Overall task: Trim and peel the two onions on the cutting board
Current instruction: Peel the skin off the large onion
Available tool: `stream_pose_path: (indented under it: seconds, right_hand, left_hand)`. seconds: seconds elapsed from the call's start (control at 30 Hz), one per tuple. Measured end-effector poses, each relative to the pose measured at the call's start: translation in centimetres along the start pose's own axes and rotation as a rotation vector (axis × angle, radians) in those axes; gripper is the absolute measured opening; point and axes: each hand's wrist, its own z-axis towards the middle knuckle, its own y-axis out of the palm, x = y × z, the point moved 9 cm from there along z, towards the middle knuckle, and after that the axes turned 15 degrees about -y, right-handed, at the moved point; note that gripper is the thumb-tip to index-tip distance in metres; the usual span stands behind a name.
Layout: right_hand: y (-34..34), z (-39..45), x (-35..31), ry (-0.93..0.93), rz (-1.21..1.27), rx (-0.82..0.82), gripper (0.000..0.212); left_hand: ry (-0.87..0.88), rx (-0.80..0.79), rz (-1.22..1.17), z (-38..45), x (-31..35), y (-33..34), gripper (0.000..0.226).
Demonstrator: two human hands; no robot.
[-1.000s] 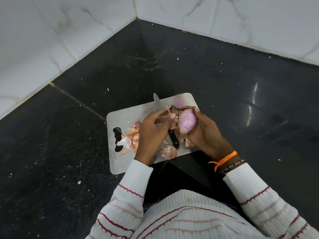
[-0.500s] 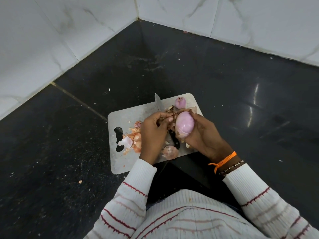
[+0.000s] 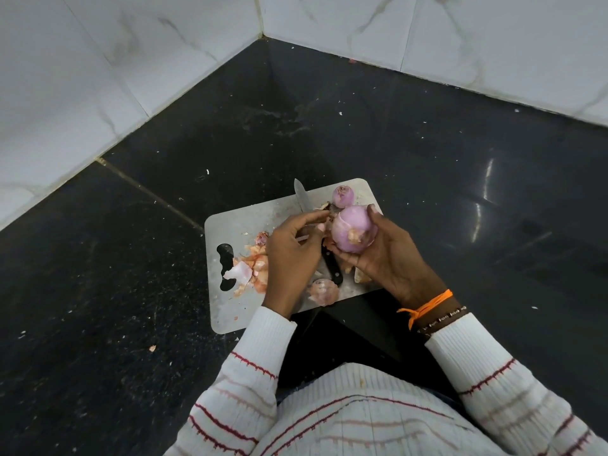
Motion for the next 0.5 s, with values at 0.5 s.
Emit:
stream_pose_path:
  seconds: [0.5]
  right_hand:
    - [0.59, -0.06, 0.51, -0.015, -0.034, -0.046, 0.069]
  left_hand:
    - [-0.040, 0.043, 0.067, -0.28, 0.01, 0.15, 0.014]
